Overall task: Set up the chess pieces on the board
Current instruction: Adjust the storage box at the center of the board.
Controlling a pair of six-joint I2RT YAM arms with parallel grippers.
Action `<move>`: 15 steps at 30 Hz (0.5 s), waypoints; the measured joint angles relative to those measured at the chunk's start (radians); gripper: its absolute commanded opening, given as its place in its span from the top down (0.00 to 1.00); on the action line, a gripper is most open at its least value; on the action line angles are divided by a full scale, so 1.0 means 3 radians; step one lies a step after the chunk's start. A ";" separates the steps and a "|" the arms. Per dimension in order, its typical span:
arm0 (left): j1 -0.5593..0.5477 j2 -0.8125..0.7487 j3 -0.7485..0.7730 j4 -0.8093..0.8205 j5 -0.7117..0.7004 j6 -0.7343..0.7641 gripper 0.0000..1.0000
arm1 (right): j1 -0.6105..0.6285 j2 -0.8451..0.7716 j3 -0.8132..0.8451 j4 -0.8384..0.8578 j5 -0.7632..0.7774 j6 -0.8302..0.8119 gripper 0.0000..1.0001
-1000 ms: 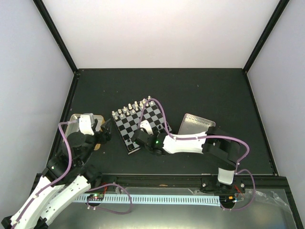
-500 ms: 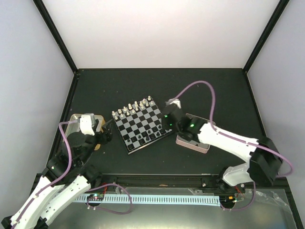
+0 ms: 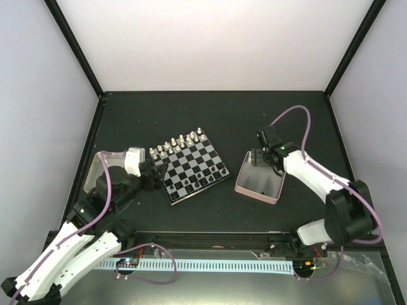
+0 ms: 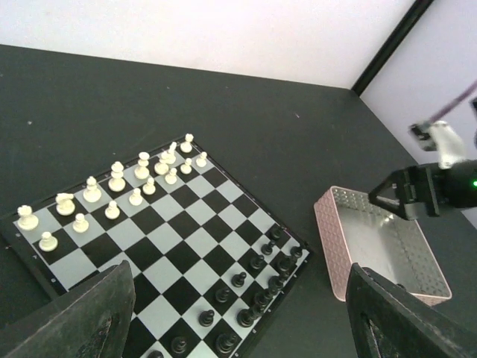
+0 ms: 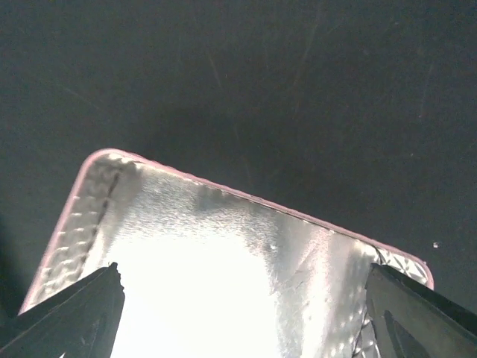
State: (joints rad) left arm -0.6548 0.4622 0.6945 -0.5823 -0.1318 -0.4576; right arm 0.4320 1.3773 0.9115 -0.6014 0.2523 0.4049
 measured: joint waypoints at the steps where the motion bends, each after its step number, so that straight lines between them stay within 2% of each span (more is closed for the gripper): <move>1: 0.0000 0.0019 0.0000 0.0017 0.0024 -0.0004 0.21 | -0.0022 0.0085 0.0020 -0.0014 0.0000 -0.0064 0.10; 5: 0.0000 0.0061 -0.0001 0.0051 0.0117 -0.0023 0.21 | -0.0038 0.0430 0.0149 -0.0075 0.0001 -0.0290 0.08; 15: 0.0000 0.0118 -0.0011 0.0055 0.0156 -0.0034 0.21 | -0.0047 0.0759 0.0446 -0.0090 0.0079 -0.0523 0.08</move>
State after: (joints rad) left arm -0.6548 0.4976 0.6910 -0.5659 -0.0849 -0.4679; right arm 0.4179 1.6051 1.0454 -0.6285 0.2760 0.2481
